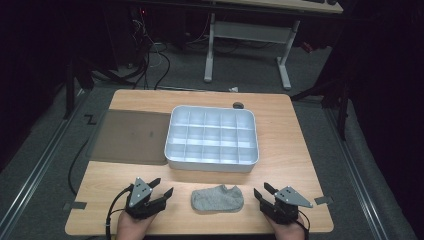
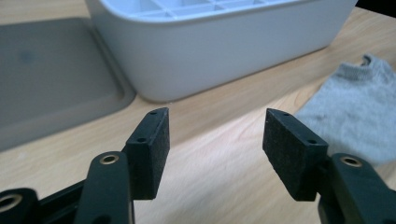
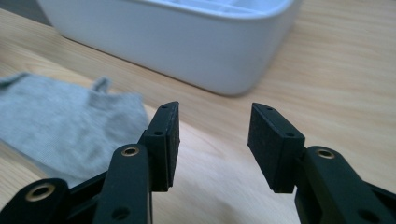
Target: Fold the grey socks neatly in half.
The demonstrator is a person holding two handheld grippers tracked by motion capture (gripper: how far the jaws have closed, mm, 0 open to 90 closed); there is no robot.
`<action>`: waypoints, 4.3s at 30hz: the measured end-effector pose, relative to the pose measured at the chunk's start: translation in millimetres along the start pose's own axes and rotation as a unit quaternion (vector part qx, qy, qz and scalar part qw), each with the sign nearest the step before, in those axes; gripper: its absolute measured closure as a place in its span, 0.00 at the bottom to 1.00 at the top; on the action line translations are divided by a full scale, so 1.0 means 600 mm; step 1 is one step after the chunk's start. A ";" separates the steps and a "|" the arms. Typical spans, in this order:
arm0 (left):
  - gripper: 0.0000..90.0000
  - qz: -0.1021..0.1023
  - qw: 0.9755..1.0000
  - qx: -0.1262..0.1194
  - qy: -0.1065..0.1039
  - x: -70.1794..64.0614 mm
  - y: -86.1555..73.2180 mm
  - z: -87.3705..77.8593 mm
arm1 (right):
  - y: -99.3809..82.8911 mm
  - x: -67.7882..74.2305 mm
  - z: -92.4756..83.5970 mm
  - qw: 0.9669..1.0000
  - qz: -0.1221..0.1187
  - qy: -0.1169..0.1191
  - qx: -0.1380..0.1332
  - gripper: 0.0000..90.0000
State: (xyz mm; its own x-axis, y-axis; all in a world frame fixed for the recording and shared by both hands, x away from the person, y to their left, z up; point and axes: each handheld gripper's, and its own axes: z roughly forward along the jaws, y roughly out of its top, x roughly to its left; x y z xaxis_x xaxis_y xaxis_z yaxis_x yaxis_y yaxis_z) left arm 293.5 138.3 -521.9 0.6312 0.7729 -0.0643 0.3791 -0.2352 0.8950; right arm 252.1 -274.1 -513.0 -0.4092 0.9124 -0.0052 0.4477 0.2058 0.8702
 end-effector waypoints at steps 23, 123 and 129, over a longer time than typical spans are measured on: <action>0.60 0.000 0.994 0.079 -0.081 -0.097 0.005 0.054 | -0.004 0.047 0.013 0.998 0.009 0.059 0.026 0.62; 0.70 0.030 0.987 0.117 -0.105 -0.119 0.000 0.069 | -0.028 0.053 0.002 0.991 0.081 0.057 0.087 0.71; 0.71 0.032 0.987 0.117 -0.106 -0.120 0.000 0.069 | -0.032 0.059 0.011 0.991 0.082 0.053 0.095 0.67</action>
State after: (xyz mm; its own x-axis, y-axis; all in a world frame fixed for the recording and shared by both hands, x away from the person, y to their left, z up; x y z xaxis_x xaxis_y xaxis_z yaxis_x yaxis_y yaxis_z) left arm 276.1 58.5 -535.4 0.7763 0.6180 -0.1241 0.4647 -0.4282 0.7750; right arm 234.1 -243.5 -533.1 -0.3943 0.8994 0.1889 0.6533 0.1298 0.7459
